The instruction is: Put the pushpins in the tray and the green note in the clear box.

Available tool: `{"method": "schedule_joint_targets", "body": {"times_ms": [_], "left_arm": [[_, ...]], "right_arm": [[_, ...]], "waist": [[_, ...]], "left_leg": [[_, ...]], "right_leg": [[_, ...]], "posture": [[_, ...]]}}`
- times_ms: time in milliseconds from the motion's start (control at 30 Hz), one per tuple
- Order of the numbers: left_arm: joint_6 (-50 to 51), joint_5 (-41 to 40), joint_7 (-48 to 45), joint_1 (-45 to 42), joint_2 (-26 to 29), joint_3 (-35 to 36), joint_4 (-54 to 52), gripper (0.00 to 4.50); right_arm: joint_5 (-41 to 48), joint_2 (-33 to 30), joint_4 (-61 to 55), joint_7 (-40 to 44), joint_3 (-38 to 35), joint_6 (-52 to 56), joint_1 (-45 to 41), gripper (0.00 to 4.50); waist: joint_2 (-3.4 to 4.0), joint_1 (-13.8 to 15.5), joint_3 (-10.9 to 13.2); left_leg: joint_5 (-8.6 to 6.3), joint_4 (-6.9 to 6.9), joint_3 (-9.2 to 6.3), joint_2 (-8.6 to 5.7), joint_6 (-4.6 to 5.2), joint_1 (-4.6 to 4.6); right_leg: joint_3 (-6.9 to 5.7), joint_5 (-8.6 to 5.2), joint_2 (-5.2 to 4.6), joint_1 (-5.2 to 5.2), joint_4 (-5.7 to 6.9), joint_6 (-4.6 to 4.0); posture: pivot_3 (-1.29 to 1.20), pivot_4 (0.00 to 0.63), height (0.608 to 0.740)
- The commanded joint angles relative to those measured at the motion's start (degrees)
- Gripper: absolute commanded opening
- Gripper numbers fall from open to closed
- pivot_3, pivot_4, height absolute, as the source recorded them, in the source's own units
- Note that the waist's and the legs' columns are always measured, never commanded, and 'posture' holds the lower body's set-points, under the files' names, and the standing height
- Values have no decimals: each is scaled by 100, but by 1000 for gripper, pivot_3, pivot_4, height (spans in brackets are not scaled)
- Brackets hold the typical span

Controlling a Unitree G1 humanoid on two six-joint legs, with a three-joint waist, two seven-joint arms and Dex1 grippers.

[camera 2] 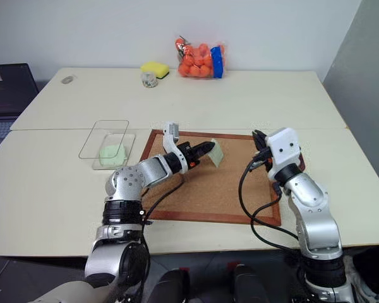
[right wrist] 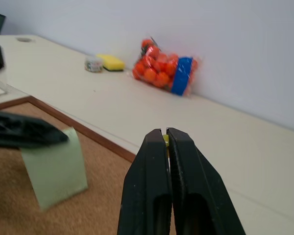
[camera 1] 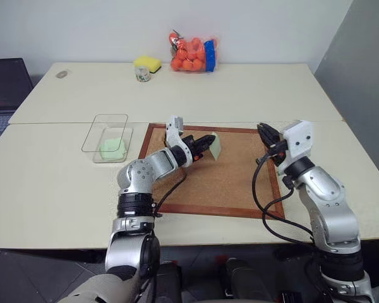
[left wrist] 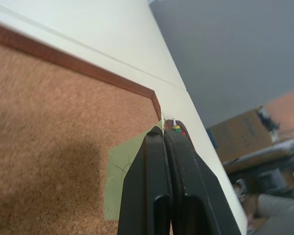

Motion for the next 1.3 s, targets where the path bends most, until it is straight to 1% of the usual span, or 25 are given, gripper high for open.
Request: {"method": "schedule_joint_targets", "body": {"times_ms": [33, 267, 433, 600, 700, 767, 800, 933, 967, 1033, 1067, 1167, 1233, 1300], "left_arm": [[-134, -70, -406, 5, 147, -188, -639, 48], [-206, -40, -1024, 113, 468, -549, -1291, 48], [-381, 99, -1269, 125, 613, -774, -1462, 48], [-492, 161, -1267, 136, 604, -825, -1421, 48], [-518, 184, -1268, 166, 594, -850, -1443, 48], [-535, 187, -1269, 172, 597, -861, -1443, 0], [-544, 187, -1267, 173, 600, -865, -1440, 0], [-555, 180, -1245, 177, 598, -865, -1436, 0], [-557, 179, -1246, 175, 599, -862, -1431, 0], [-567, 187, -1250, 169, 599, -866, -1416, 0], [-573, 192, -1251, 166, 597, -869, -1407, 0], [-580, 203, -1248, 168, 598, -874, -1401, 0], [-581, 210, -1238, 172, 596, -873, -1405, 0], [-587, 227, -1231, 174, 600, -863, -1398, 0]], "right_arm": [[118, -57, 20, -224, -393, 416, 70, 0], [214, -95, 800, -613, -820, 1282, -350, 0], [221, -151, 1714, -960, -1115, 1527, -932, 0], [252, -181, 2175, -1020, -1136, 1611, -1144, 0], [309, -201, 2255, -1031, -1138, 1593, -1178, 0], [360, -188, 2265, -1050, -1164, 1596, -1199, 476], [378, -180, 2251, -1059, -1174, 1603, -1205, 555], [431, -146, 2129, -1086, -1182, 1664, -1211, 1470], [439, -141, 2098, -1087, -1171, 1680, -1213, 1607], [454, -135, 2038, -1090, -1151, 1709, -1205, 2125], [470, -135, 2006, -1086, -1141, 1725, -1195, 2274], [449, -186, 1942, -1057, -1080, 1703, -1141, 3019], [435, -210, 1896, -1061, -1067, 1663, -1112, 3392], [410, -258, 1829, -1034, -1029, 1624, -1090, 3863]], "waist": [[0, 1, 0], [0, -13, 0], [0, -6, 0], [0, -6, 0], [1, -6, 1], [1, -7, 1], [1, -7, 1], [1, -9, 1], [1, -8, 1], [1, -8, 1], [1, -9, 1], [1, -8, 1], [1, -8, 1], [1, -8, 1]], "left_leg": [[0, 0, -1, 0, 0, 0], [0, 0, 1, 0, 1, 1], [-1, 0, 3, 0, 1, 1], [-1, -2, 4, 0, 2, 0], [-1, -2, 5, 0, 2, -1], [-1, -1, 6, 0, 2, -1], [-1, -1, 6, 0, 2, -1], [-1, -1, 5, 0, 2, 0], [-1, -2, 5, 0, 2, 0], [-1, -2, 5, 0, 2, -1], [-1, -2, 5, 0, 2, -1], [-1, -2, 4, 0, 2, -1], [-1, -2, 5, 0, 2, -1], [-1, -2, 5, 0, 2, -1]], "right_leg": [[0, 0, 0, 0, 0, 0], [2, 0, 1, -1, 1, -1], [5, 0, 1, -1, 1, 0], [5, 0, 1, -2, -1, -1], [6, -1, 1, -2, -2, -1], [7, 0, 1, -2, -2, 0], [7, 0, 1, -2, -1, 0], [6, -1, 1, -2, -1, 0], [6, -1, 1, -2, -1, 0], [7, -1, 1, -2, -1, 0], [7, -1, 1, -2, -1, 0], [6, -1, 1, -2, -1, 0], [6, -1, 1, -2, -1, 0], [6, -1, 1, -2, -1, 0]], "posture": [[0, 150, 740], [0, 150, 740], [0, 150, 740], [0, 150, 740], [0, 150, 740], [0, 150, 740], [0, 150, 740], [0, 150, 740], [0, 150, 740], [0, 150, 740], [0, 150, 740], [0, 150, 740], [0, 150, 740], [0, 150, 740]]}}
